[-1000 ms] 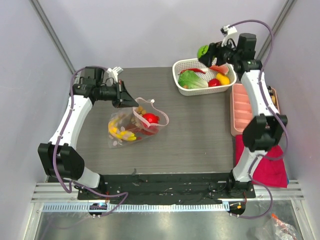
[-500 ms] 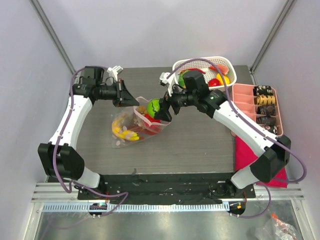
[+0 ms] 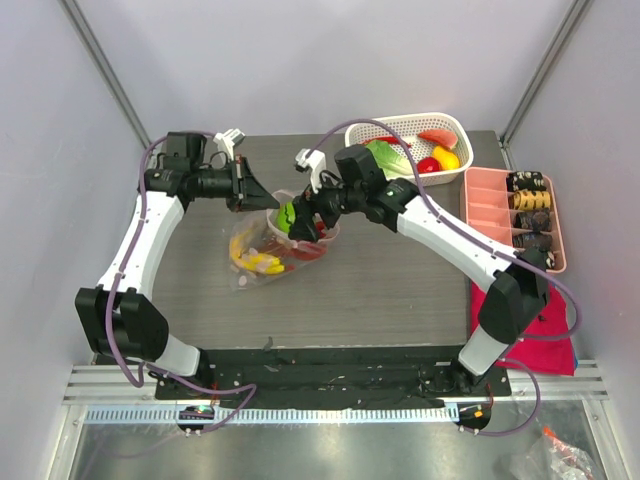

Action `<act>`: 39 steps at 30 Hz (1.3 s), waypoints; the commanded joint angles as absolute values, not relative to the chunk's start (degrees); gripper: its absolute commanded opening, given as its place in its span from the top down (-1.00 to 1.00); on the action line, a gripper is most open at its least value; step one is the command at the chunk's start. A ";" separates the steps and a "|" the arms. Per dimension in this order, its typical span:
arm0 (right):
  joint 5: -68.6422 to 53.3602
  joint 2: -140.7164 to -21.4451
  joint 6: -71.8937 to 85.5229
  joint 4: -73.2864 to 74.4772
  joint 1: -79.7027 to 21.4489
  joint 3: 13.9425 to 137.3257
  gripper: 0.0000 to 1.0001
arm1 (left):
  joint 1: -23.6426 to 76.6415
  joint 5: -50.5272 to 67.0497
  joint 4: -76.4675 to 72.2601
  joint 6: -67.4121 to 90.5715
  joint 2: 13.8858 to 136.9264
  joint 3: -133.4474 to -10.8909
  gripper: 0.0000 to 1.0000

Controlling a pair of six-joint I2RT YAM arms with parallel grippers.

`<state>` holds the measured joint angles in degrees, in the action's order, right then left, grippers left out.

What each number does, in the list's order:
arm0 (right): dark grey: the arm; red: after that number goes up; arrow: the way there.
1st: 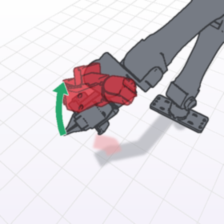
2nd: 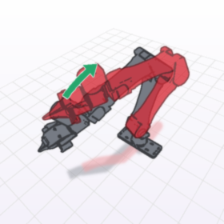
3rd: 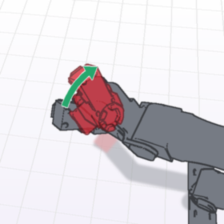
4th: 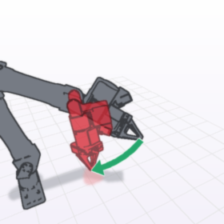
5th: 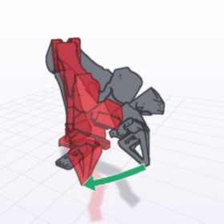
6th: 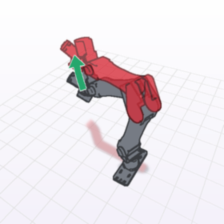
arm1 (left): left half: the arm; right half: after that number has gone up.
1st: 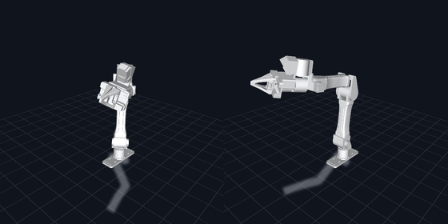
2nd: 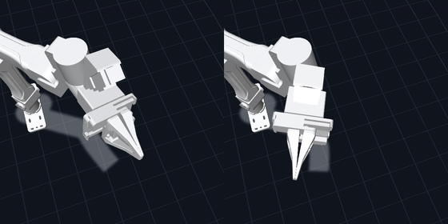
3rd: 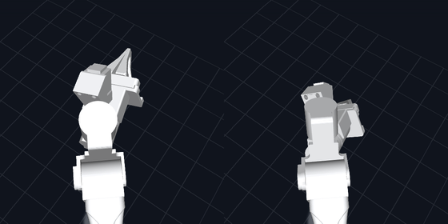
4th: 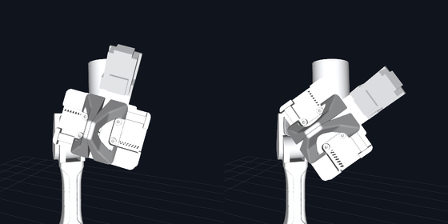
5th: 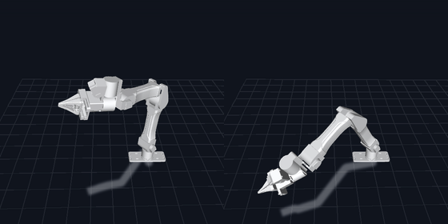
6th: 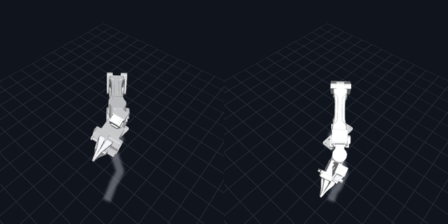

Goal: Place the food in the zip-top bag and seal the zipper
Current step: Place the fake fruit in the zipper food storage bag.

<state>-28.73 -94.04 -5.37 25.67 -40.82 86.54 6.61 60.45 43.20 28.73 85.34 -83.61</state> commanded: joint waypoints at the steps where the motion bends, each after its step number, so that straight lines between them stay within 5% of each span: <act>1: -26.72 -95.89 -1.06 20.74 -41.75 92.02 0.03 | 6.33 67.32 39.82 31.20 83.32 -83.85 1.00; 7: -26.02 -96.94 1.22 20.57 -42.71 93.51 -0.36 | 6.42 68.73 38.59 32.43 83.14 -83.67 1.00; 15: -26.54 -95.54 3.87 20.83 -44.65 93.34 -0.57 | 6.07 69.96 28.93 41.47 82.71 -81.22 1.00; 16: -26.63 -95.02 4.56 20.66 -44.74 92.99 -0.84 | 5.98 70.05 27.44 42.62 82.53 -80.78 1.00; 18: -27.07 -94.49 4.92 20.57 -44.74 92.46 -0.99 | 5.80 70.22 23.84 45.77 82.27 -79.90 1.00; 39: -23.91 -86.22 0.53 24.25 -43.68 89.03 -0.99 | 5.10 71.02 14.06 54.05 82.09 -77.25 1.00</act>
